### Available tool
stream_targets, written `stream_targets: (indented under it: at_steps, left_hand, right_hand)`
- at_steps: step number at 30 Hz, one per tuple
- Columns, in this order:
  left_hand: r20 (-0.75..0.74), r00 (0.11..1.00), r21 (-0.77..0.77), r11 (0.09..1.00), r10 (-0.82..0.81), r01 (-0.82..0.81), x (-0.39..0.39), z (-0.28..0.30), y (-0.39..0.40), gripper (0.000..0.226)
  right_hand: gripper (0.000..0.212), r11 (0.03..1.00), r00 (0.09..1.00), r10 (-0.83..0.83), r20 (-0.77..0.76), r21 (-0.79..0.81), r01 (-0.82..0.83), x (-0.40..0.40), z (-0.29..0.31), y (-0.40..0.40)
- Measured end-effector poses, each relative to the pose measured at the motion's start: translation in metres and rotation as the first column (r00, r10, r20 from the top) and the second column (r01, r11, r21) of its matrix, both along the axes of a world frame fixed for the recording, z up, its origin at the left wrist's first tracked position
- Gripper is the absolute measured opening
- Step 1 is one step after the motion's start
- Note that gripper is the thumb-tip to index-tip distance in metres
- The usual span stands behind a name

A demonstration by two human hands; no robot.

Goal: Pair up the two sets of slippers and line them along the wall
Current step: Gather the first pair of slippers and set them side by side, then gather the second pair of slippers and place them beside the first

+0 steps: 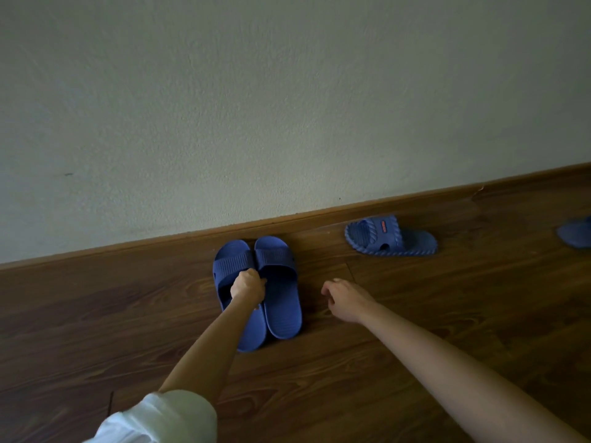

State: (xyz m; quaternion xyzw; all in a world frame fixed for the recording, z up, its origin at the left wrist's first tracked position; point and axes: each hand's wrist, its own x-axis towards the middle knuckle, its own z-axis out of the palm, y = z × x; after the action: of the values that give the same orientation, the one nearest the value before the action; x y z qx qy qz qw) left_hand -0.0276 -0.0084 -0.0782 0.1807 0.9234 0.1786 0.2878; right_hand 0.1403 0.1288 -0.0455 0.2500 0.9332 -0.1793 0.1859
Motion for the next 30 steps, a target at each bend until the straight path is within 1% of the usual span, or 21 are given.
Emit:
stream_targets:
  at_steps: [3, 5, 7, 11, 13, 14, 15, 17, 19, 20, 21, 23, 24, 26, 27, 29, 30]
  left_hand:
    - [0.081, 0.995, -0.021, 0.998, -0.059, 0.061, -0.007, 0.019, 0.0, 0.027]
    - [0.076, 0.989, -0.021, 0.992, -0.126, 0.128, -0.011, 0.032, 0.003, 0.028]
    - [0.072, 0.97, -0.031, 0.972, -0.231, 0.233, -0.011, 0.047, 0.008, 0.03]
    - [0.034, 0.885, 0.022, 0.886, -0.464, 0.463, 0.0, 0.069, 0.032, 0.031]
    - [0.017, 0.824, 0.054, 0.824, -0.566, 0.564, 0.017, 0.08, 0.044, 0.03]
    - [0.009, 0.807, 0.073, 0.805, -0.59, 0.588, 0.024, 0.084, 0.048, 0.032]
    - [-0.011, 0.794, 0.082, 0.791, -0.608, 0.607, 0.029, 0.086, 0.053, 0.034]
    - [-0.036, 0.781, 0.158, 0.768, -0.623, 0.62, 0.041, 0.095, 0.069, 0.029]
    - [-0.055, 0.807, 0.263, 0.772, -0.587, 0.579, 0.057, 0.105, 0.087, 0.028]
    - [-0.083, 0.804, 0.298, 0.756, -0.589, 0.584, 0.064, 0.109, 0.095, 0.028]
    - [-0.117, 0.783, 0.299, 0.731, -0.611, 0.614, 0.068, 0.116, 0.095, 0.028]
    - [-0.152, 0.787, 0.281, 0.737, -0.598, 0.615, 0.077, 0.112, 0.11, 0.028]
    - [-0.147, 0.788, 0.271, 0.742, -0.597, 0.613, 0.079, 0.107, 0.119, 0.028]
    - [-0.132, 0.782, 0.213, 0.753, -0.609, 0.622, 0.081, 0.1, 0.139, 0.03]
    - [-0.147, 0.777, 0.176, 0.757, -0.612, 0.629, 0.081, 0.098, 0.15, 0.031]
    - [-0.187, 0.745, 0.114, 0.739, -0.641, 0.664, 0.083, 0.094, 0.176, 0.034]
    - [-0.177, 0.736, 0.073, 0.737, -0.654, 0.672, 0.086, 0.096, 0.189, 0.034]
  right_hand:
    - [0.034, 0.998, 0.998, 0.054, -0.007, 0.028, -0.054, 0.001, 0.021, -0.004]
    - [0.034, 0.996, 0.997, 0.075, -0.023, 0.051, -0.074, 0.006, 0.039, -0.006]
    - [0.036, 0.995, 0.996, 0.077, -0.036, 0.069, -0.074, 0.014, 0.061, -0.006]
    - [0.037, 0.996, 0.999, 0.041, -0.021, 0.085, -0.039, 0.03, 0.103, 0.004]
    - [0.037, 0.992, 1.0, 0.022, 0.011, 0.126, -0.023, 0.04, 0.121, 0.009]
    - [0.036, 0.989, 0.999, 0.019, 0.027, 0.148, -0.023, 0.042, 0.129, 0.012]
    - [0.036, 0.985, 0.999, 0.019, 0.045, 0.173, -0.027, 0.045, 0.135, 0.016]
    - [0.035, 0.976, 0.999, 0.011, 0.053, 0.218, -0.022, 0.055, 0.145, 0.025]
    - [0.035, 0.966, 0.998, 0.008, 0.06, 0.257, -0.023, 0.068, 0.149, 0.038]
    - [0.035, 0.961, 0.998, 0.022, 0.058, 0.273, -0.037, 0.073, 0.149, 0.046]
    - [0.034, 0.964, 0.999, 0.008, 0.041, 0.265, -0.018, 0.076, 0.144, 0.049]
    - [0.033, 0.967, 0.999, 0.012, 0.035, 0.253, -0.021, 0.086, 0.136, 0.072]
    - [0.033, 0.967, 1.0, 0.004, 0.026, 0.255, -0.01, 0.089, 0.131, 0.087]
    - [0.032, 0.967, 1.0, -0.025, 0.009, 0.252, 0.022, 0.096, 0.122, 0.119]
    - [0.032, 0.969, 0.999, -0.032, -0.004, 0.246, 0.032, 0.1, 0.117, 0.135]
    - [0.032, 0.969, 0.999, -0.046, -0.025, 0.243, 0.051, 0.106, 0.109, 0.165]
    - [0.032, 0.969, 0.998, -0.054, -0.036, 0.24, 0.061, 0.109, 0.105, 0.179]
